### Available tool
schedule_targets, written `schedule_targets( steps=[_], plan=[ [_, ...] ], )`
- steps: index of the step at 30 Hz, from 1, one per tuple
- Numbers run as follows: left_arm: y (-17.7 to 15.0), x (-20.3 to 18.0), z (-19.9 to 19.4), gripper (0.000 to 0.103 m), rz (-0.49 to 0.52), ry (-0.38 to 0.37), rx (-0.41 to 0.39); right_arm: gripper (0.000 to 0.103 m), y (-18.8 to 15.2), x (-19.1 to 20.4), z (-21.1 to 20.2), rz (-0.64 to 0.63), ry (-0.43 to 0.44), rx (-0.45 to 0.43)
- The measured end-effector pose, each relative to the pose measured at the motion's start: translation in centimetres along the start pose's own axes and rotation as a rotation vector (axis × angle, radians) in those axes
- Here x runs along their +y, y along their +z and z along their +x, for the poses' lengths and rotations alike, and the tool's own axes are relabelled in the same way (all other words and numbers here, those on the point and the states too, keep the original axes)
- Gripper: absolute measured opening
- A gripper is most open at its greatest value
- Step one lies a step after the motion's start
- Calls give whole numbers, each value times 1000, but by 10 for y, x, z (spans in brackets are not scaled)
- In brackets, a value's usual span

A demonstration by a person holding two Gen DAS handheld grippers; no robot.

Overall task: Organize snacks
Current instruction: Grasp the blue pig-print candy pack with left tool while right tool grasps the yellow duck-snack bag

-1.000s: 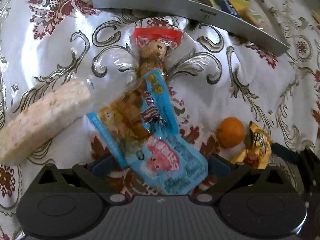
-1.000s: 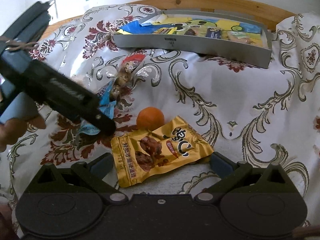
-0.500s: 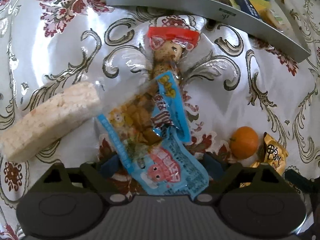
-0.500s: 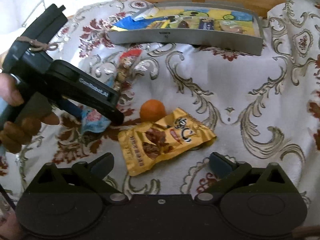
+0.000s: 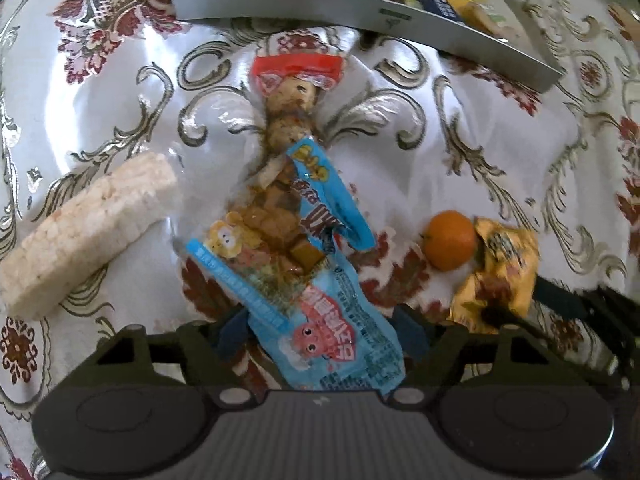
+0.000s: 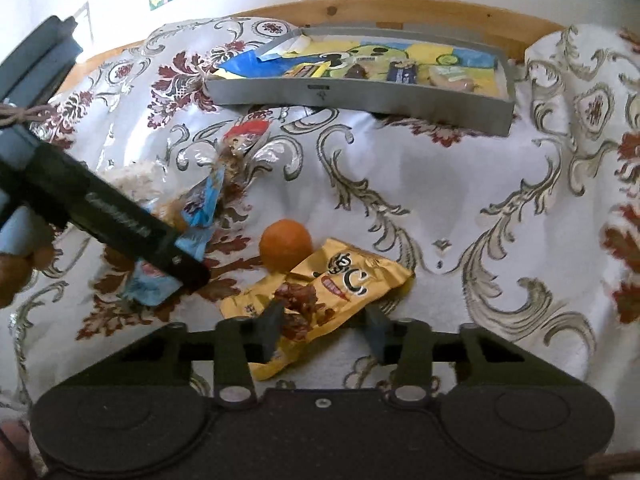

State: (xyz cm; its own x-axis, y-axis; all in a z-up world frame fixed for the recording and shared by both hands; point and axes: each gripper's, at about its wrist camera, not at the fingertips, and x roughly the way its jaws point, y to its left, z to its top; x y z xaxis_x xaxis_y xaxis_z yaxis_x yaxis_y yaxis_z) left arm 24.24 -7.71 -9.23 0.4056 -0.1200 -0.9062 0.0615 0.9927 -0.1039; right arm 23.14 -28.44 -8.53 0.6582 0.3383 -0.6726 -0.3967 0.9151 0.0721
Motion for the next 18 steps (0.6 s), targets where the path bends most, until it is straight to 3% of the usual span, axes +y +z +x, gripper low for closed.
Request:
schedule_targets(
  steps=[5, 10, 18],
  plan=[
    [-5, -2, -7, 81, 67, -34, 17, 38, 3, -1, -1, -41, -42, 0],
    [3, 8, -7, 85, 68, -55, 13, 67, 6, -7, -2, 34, -22, 11],
    [10, 19, -5, 85, 32, -71, 4, 72, 25, 1, 15, 215, -95, 51]
  ],
)
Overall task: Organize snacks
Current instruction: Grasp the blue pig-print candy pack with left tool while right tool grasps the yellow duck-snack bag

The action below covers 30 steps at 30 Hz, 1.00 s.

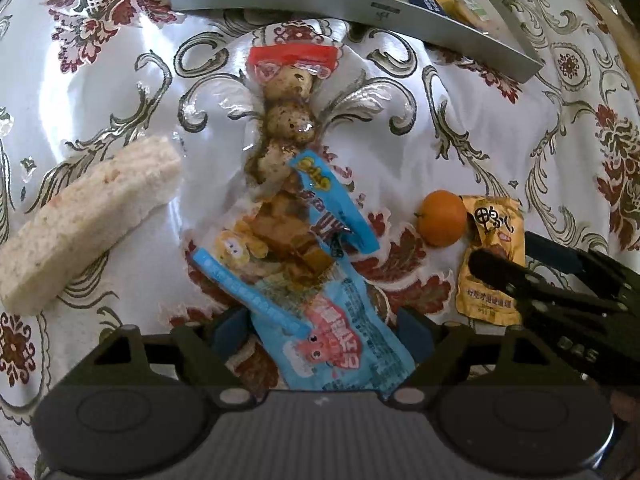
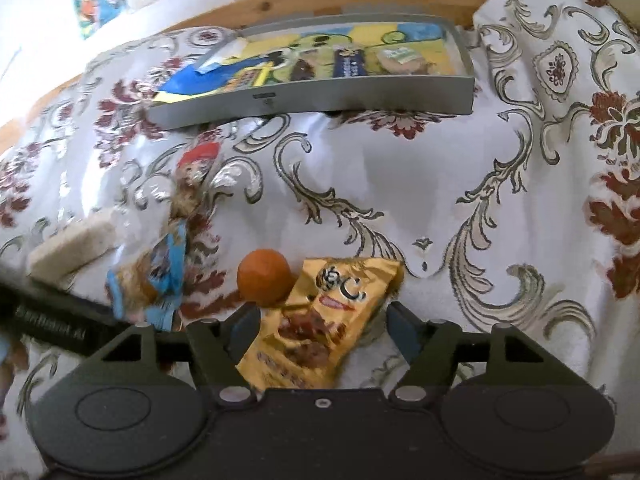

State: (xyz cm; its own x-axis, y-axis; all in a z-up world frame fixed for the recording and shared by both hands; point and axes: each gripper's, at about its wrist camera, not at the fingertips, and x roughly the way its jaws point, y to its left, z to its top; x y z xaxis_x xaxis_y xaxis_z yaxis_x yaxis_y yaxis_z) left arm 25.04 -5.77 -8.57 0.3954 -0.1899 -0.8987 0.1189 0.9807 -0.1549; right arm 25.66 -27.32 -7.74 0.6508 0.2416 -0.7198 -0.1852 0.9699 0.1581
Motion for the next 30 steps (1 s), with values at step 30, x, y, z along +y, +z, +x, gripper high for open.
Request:
schedule_targets(
  steps=[30],
  plan=[
    [-14, -20, -2, 73, 55, 55, 0, 57, -30, -5, -22, -141, 16, -16]
  ],
)
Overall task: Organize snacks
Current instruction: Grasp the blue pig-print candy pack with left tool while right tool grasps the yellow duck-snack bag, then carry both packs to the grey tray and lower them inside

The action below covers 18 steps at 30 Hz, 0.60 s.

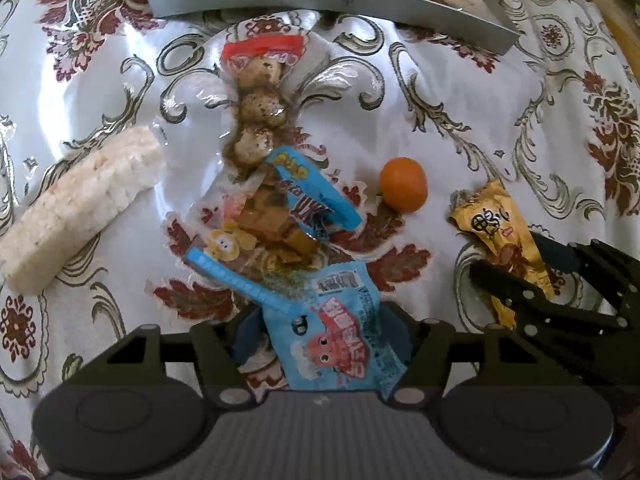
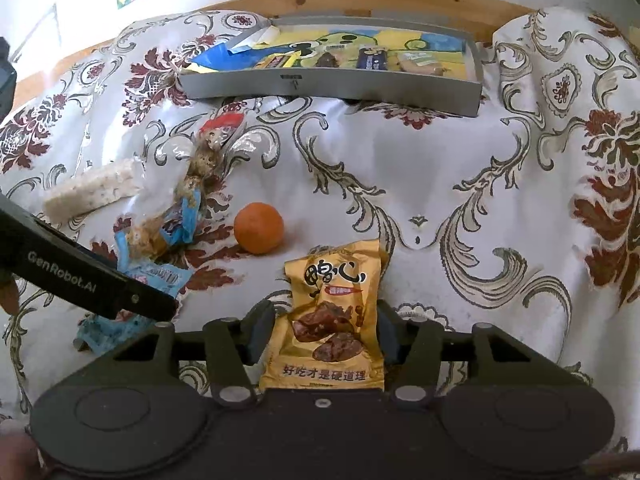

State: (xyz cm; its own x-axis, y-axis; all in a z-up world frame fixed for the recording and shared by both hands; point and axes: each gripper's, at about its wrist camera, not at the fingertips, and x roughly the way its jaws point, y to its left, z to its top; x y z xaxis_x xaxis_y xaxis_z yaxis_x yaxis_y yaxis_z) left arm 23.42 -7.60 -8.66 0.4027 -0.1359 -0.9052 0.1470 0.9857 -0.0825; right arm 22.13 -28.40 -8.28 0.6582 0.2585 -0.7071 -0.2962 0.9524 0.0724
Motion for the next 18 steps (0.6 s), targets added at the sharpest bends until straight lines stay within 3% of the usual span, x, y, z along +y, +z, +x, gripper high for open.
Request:
schedule_targets(
  steps=[6, 12, 18],
  plan=[
    [-4, -1, -1, 77, -30, 21, 0, 65, -2, 2, 4, -1, 7, 4],
    [-7, 1, -4, 85, -45, 7, 18, 66, -3, 0, 5, 17, 16, -13],
    [-8, 4, -5, 79, -34, 5, 7, 64, -5, 1, 6, 14, 10, -39]
  ],
)
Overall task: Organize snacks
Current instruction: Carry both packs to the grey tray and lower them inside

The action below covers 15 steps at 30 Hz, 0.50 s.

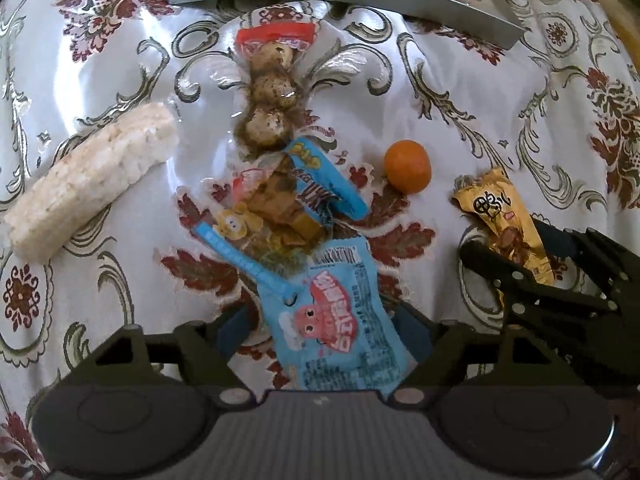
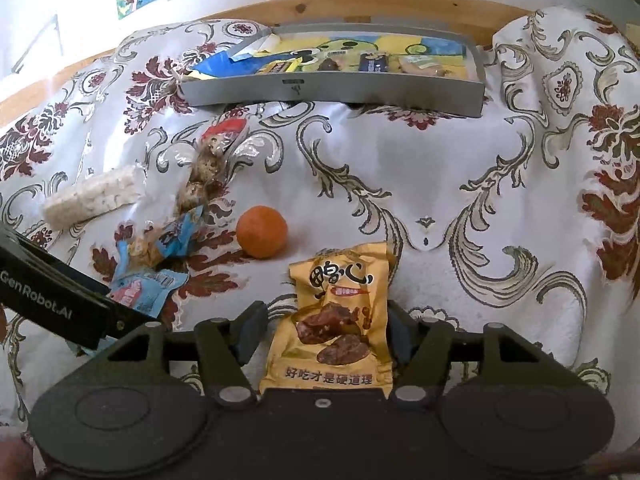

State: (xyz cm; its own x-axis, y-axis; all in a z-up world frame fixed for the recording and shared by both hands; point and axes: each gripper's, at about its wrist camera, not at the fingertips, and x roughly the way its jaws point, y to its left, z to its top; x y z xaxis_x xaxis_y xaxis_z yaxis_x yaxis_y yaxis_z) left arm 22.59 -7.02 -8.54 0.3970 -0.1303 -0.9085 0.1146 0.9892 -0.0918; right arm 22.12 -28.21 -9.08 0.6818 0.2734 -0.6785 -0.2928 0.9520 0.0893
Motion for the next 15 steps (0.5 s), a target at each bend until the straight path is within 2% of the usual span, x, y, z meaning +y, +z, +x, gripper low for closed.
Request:
schedule_targets(
  steps=[6, 9, 15],
  plan=[
    [4, 14, -1, 76, -76, -48, 8, 56, -2, 1, 1, -9, -8, -8],
    [5, 14, 0, 67, -76, -32, 3, 53, -3, 4, 0, -27, -14, -15],
    [3, 13, -4, 63, -75, -30, -5, 50, -4, 8, -4, -38, -2, -24]
  ],
)
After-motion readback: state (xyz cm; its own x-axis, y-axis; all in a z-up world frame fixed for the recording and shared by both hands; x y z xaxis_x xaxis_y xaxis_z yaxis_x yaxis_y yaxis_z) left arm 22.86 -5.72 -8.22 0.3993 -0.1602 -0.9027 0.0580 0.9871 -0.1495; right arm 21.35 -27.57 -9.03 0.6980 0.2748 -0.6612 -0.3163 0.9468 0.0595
